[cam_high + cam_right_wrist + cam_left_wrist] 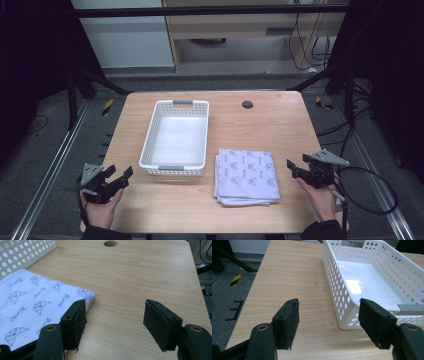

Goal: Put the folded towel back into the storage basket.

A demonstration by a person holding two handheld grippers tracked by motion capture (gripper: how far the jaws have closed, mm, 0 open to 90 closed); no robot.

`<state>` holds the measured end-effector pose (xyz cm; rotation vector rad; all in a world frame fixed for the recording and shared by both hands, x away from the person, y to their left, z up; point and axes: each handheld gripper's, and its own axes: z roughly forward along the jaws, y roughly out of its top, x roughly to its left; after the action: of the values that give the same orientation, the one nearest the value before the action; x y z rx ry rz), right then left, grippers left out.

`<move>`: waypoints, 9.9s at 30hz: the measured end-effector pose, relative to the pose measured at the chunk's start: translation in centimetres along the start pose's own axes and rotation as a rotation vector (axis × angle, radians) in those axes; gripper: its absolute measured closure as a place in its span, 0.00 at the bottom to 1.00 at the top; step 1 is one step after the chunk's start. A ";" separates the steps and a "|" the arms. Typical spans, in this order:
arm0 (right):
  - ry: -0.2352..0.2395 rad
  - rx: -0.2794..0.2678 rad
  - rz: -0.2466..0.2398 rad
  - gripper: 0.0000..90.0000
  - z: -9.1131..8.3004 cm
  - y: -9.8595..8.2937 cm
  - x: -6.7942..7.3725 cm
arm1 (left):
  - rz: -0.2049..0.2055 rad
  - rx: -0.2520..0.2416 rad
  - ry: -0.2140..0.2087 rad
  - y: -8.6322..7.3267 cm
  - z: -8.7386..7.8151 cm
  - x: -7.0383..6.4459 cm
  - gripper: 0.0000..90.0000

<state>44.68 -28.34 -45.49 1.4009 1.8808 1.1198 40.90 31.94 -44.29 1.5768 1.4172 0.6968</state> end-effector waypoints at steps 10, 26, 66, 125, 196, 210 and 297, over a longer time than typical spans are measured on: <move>0.018 -0.042 0.002 0.41 -0.9 1.6 0.0 | 0.049 -0.031 -0.030 1.8 0.1 -1.5 0.36; 0.033 -0.064 0.006 0.41 -2.0 4.2 -0.2 | 0.104 -0.050 -0.082 4.4 0.7 -4.6 0.36; 0.125 -0.064 -0.010 0.46 0.4 4.9 1.2 | 0.229 0.025 -0.281 3.6 4.9 -16.3 0.36; 0.138 0.130 -0.050 0.48 6.9 1.1 3.3 | 0.327 0.290 -0.356 -4.6 9.3 -23.1 0.37; 0.224 -0.015 -0.009 0.85 0.5 4.4 5.0 | 0.307 0.197 -0.553 0.2 4.6 -23.4 0.84; 0.214 -0.087 -0.044 0.85 -0.9 6.2 6.2 | 0.304 0.155 -0.554 1.7 3.5 -22.9 0.84; 0.253 -0.197 -0.110 0.86 8.4 17.2 21.6 | 0.105 -0.045 -0.182 9.1 2.0 -7.2 0.85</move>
<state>53.23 -3.34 -33.78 1.0756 1.9300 1.4382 45.60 24.85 -36.21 1.6443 1.1857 0.6254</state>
